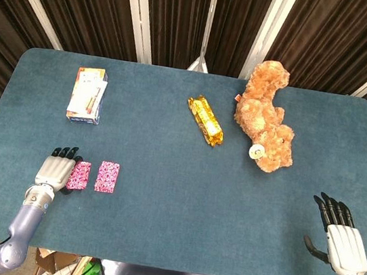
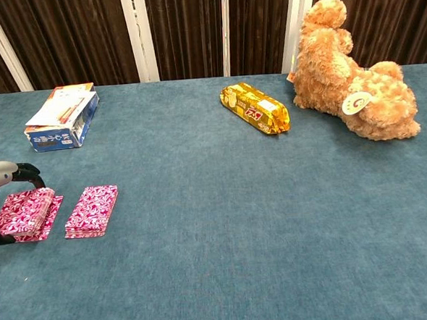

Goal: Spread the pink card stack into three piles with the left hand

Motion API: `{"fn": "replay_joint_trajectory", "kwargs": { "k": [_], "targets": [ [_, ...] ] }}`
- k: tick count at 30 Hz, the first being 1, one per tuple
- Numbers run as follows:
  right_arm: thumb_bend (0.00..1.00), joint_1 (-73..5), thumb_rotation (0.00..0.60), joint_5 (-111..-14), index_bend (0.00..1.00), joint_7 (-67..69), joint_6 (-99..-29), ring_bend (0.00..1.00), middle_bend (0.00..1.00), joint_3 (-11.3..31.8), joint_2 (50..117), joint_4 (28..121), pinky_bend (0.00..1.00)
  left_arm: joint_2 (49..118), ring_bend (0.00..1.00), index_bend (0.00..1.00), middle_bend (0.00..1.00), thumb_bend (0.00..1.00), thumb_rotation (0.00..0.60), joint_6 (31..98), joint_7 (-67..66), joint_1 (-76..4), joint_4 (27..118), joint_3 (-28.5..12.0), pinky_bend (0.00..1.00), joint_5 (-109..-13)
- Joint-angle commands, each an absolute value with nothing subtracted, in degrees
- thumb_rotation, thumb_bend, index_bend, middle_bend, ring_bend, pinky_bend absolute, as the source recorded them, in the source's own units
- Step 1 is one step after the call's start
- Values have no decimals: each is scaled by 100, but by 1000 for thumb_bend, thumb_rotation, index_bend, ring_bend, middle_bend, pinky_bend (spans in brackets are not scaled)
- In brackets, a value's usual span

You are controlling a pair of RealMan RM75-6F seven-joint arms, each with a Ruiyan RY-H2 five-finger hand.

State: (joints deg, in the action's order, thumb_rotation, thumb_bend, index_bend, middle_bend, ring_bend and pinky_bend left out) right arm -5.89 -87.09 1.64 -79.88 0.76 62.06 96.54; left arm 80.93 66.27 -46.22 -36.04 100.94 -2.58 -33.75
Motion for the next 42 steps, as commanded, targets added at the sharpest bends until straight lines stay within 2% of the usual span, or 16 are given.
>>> {"fn": "replay_joint_trajectory", "kwargs": {
  "k": [1, 9, 16, 21, 27, 34, 39, 42],
  "targets": [
    [362, -589, 600, -8711, 0, 172, -7987, 0, 0, 74, 6204, 9653, 49, 8021, 0, 269, 0, 317, 600, 6617, -4767, -3689, 10177, -253, 0, -3115],
    [362, -586, 600, -8717, 0, 161, -7991, 0, 0, 71, 6202, 9666, 49, 7946, 0, 99, 0, 253, 600, 6620, -4930, -3822, 10230, -219, 0, -2824],
    [362, -589, 600, -8715, 0, 162, -7991, 0, 0, 76, 6207, 9669, 49, 7889, 0, 89, 0, 223, 600, 6676, -4995, -3908, 10322, -193, 0, -2729],
    [362, -590, 600, -8713, 0, 177, -7982, 0, 0, 72, 6198, 9673, 49, 7871, 0, 169, 0, 228, 600, 6710, -5051, -3952, 10353, -169, 0, -2615],
    [363, -587, 600, -8721, 0, 191, -7989, 0, 0, 71, 6203, 9667, 49, 7930, 0, 241, 0, 290, 600, 6721, -5065, -3986, 10279, -123, 0, -2502],
    [362, -588, 600, -8716, 0, 182, -7985, 0, 0, 71, 6203, 9672, 49, 7986, 0, 208, 0, 287, 600, 6704, -4997, -3997, 10157, -86, 0, -2519],
    [363, -584, 600, -8709, 0, 185, -7989, 0, 0, 74, 6203, 9670, 49, 7975, 0, 108, 0, 218, 600, 6704, -4831, -3966, 10181, -113, 0, -2629],
    [363, -587, 600, -8712, 0, 183, -7987, 0, 0, 74, 6204, 9670, 49, 7930, 0, 72, 0, 213, 600, 6705, -4689, -3941, 10235, -157, 0, -2722]
  ]
}}
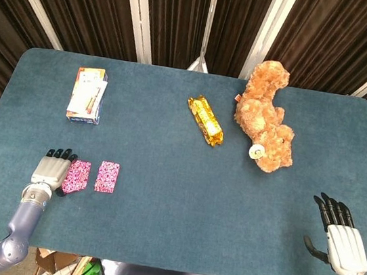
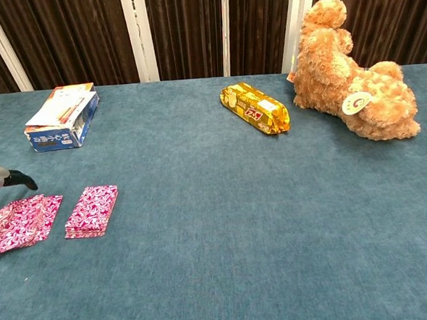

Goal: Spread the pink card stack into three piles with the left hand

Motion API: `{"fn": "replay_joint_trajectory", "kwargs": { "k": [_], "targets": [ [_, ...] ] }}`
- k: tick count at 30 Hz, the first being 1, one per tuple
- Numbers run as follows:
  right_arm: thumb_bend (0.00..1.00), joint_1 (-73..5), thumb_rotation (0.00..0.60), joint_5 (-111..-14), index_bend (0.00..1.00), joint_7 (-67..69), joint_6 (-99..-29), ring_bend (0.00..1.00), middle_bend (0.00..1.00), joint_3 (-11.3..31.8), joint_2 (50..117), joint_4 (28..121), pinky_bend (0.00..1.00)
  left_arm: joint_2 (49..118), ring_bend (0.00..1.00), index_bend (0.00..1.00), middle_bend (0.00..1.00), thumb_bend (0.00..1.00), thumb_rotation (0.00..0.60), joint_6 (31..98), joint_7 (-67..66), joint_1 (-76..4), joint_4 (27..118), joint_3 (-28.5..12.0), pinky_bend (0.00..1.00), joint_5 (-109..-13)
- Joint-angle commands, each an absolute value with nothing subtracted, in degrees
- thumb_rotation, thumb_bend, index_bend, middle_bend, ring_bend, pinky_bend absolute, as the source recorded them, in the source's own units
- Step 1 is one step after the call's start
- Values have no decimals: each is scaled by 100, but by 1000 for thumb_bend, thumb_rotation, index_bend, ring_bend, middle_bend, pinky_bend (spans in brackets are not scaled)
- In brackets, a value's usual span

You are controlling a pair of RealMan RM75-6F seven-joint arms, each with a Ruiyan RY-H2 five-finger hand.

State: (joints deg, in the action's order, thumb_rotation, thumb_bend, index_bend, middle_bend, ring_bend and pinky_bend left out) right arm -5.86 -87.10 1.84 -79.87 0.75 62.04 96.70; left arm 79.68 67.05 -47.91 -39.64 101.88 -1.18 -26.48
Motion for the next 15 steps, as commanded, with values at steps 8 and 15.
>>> {"fn": "replay_joint_trajectory", "kwargs": {
  "k": [8, 15],
  "targets": [
    [363, -578, 600, -8726, 0, 178, -8000, 0, 0, 66, 6215, 9659, 49, 7732, 0, 49, 0, 189, 600, 6717, -4473, -4020, 10630, -418, 0, -2766],
    [363, -583, 600, -8717, 0, 164, -7994, 0, 0, 72, 6208, 9677, 49, 8014, 0, 100, 0, 208, 600, 6860, -4819, -4291, 10737, -492, 0, -2663]
  ]
}}
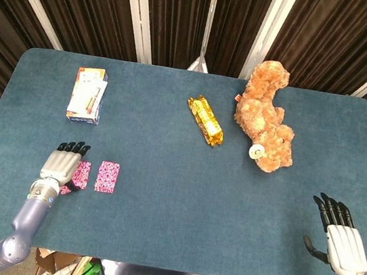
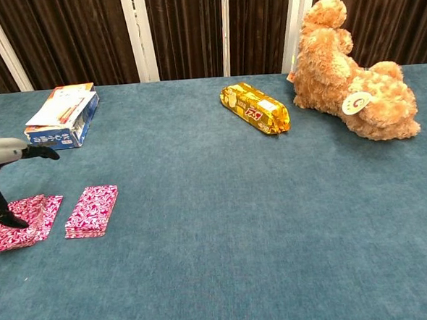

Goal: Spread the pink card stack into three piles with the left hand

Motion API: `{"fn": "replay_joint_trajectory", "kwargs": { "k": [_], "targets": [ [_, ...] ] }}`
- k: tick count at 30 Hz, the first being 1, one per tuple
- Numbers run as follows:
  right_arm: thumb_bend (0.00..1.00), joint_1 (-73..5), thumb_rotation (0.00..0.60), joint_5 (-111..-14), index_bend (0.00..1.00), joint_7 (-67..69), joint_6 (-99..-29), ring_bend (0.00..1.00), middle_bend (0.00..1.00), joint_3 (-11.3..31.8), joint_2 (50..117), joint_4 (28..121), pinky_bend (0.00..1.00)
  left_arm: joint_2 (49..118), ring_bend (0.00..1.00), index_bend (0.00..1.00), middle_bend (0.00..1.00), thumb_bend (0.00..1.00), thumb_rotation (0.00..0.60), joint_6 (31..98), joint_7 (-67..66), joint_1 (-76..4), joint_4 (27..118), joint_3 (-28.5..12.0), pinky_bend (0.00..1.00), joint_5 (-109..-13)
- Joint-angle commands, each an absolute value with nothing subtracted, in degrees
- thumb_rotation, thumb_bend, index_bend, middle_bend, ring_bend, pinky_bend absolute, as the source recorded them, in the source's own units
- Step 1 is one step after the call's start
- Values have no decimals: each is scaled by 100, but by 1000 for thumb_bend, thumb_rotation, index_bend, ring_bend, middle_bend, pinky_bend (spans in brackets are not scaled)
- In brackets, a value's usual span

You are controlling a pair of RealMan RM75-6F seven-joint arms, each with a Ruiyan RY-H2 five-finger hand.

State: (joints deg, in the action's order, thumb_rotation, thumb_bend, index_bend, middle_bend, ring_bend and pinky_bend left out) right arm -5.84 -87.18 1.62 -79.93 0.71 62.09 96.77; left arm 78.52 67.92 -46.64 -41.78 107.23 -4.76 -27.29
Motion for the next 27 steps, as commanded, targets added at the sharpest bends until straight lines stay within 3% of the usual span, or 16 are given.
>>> {"fn": "replay_joint_trajectory", "kwargs": {
  "k": [1, 9, 27],
  "targets": [
    [363, -583, 600, -8714, 0, 169, -7993, 0, 0, 74, 6205, 9677, 49, 8124, 0, 112, 0, 221, 600, 6893, -4908, -4346, 10707, -489, 0, -2622],
    [363, -589, 600, -8721, 0, 236, -7981, 0, 0, 72, 6189, 9658, 49, 8866, 0, 160, 0, 274, 600, 7120, -5438, -4709, 10315, -563, 0, -2271],
    [362, -589, 600, -8720, 0, 240, -7974, 0, 0, 67, 6187, 9672, 49, 9069, 0, 162, 0, 273, 600, 7186, -5615, -4839, 10049, -597, 0, -2014]
  ]
}}
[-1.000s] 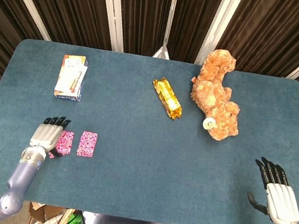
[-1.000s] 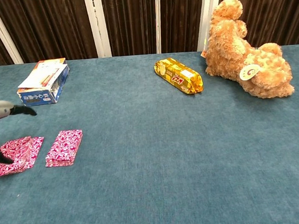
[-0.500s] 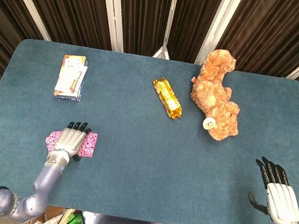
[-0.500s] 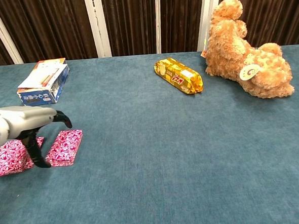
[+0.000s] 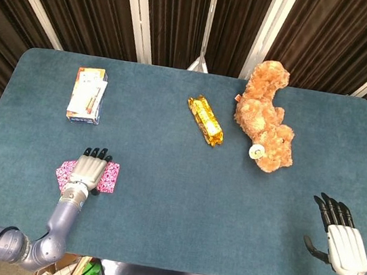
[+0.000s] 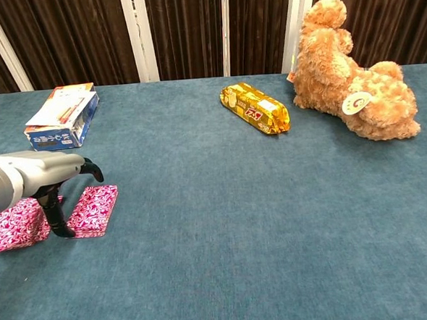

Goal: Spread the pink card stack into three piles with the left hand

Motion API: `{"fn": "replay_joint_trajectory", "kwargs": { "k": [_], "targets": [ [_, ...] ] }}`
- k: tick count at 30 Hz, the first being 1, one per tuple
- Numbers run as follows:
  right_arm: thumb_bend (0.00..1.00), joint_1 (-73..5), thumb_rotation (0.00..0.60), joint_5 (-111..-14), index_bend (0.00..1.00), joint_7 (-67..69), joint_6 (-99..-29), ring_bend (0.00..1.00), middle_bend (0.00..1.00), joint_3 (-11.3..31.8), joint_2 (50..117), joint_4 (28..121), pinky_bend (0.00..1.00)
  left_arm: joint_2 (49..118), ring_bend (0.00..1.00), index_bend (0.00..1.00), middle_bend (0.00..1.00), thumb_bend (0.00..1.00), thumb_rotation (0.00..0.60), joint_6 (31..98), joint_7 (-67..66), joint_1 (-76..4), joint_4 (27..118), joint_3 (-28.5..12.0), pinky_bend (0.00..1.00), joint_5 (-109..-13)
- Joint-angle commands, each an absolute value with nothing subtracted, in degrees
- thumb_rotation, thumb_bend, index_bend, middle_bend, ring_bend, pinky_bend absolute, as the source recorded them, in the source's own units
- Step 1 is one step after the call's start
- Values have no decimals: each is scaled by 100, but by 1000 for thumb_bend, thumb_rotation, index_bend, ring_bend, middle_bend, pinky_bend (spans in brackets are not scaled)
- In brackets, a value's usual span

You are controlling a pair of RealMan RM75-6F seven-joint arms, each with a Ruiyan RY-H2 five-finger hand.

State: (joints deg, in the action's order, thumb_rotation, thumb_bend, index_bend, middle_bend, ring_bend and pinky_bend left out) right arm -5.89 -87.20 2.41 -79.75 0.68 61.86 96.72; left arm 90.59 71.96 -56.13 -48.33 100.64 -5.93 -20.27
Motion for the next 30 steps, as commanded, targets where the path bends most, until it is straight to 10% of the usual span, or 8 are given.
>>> {"fn": "replay_joint_trajectory", "kwargs": {
  "k": [1, 17, 30],
  "targets": [
    [362, -589, 600, -8718, 0, 240, -7973, 0, 0, 67, 6187, 9674, 49, 9075, 0, 164, 0, 273, 600, 7180, -5616, -4843, 10040, -598, 0, -2011],
    [363, -595, 600, -8700, 0, 264, -7950, 0, 0, 68, 6172, 9686, 49, 9299, 0, 462, 0, 406, 600, 7102, -5524, -4873, 9771, -632, 0, -2043],
    [362, -589, 600, -8704, 0, 255, -7965, 0, 0, 69, 6182, 9691, 49, 9024, 0, 506, 0, 420, 600, 7121, -5042, -4720, 10240, -671, 0, -2714]
  ]
}}
